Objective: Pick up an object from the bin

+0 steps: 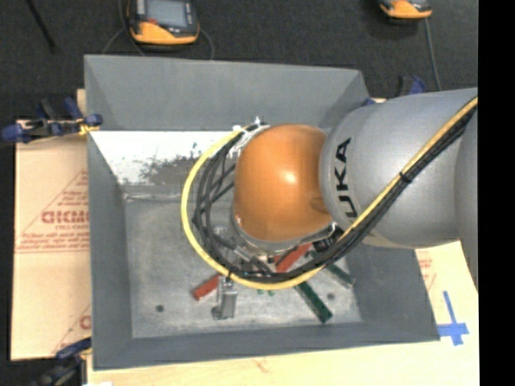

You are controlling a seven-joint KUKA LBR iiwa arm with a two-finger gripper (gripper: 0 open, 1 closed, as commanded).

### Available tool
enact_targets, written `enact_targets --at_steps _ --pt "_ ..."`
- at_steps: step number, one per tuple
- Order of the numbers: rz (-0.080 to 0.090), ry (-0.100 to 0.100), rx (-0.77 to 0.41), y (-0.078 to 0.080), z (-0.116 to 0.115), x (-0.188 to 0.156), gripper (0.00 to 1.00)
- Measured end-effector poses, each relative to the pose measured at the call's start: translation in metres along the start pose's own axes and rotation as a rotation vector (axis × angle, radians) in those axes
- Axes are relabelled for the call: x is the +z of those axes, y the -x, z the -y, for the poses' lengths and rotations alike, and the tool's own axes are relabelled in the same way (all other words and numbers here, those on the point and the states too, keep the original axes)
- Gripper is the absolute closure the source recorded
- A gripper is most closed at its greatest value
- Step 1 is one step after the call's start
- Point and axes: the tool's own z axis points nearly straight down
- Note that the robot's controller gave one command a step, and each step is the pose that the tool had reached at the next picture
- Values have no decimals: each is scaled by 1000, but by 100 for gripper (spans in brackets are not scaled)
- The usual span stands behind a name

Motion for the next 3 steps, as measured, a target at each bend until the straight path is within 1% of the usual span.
enact_targets --at_steps 1,3 --pt "6 -2 -163 74 50 131 0" --pt "11 2 -153 77 50 129 0"
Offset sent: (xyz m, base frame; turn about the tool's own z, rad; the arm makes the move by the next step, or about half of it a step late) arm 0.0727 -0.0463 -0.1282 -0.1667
